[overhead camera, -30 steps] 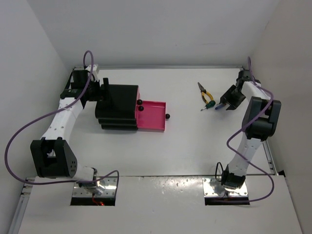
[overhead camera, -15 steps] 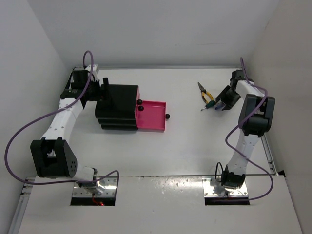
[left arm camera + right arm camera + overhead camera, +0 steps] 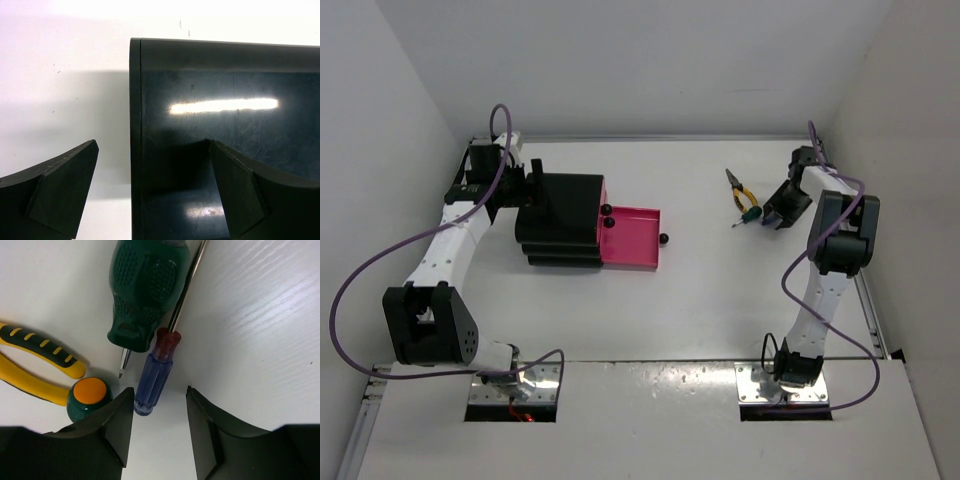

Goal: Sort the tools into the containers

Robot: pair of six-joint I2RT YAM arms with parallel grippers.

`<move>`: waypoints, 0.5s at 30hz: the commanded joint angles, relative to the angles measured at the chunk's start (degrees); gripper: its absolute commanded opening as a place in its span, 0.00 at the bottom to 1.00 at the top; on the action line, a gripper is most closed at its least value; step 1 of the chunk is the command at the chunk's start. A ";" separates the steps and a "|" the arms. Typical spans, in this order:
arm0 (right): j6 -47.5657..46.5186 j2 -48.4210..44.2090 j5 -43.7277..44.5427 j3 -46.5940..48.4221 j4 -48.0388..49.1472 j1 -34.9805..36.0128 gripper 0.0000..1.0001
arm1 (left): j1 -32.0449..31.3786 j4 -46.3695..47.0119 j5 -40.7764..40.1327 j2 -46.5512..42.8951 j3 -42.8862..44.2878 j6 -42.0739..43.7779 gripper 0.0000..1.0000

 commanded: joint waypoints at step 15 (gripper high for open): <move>-2.58 -7.51 4.25 -7.06 -1.14 1.29 0.00 | -0.42 -0.72 -1.19 -0.07 -1.62 0.34 1.00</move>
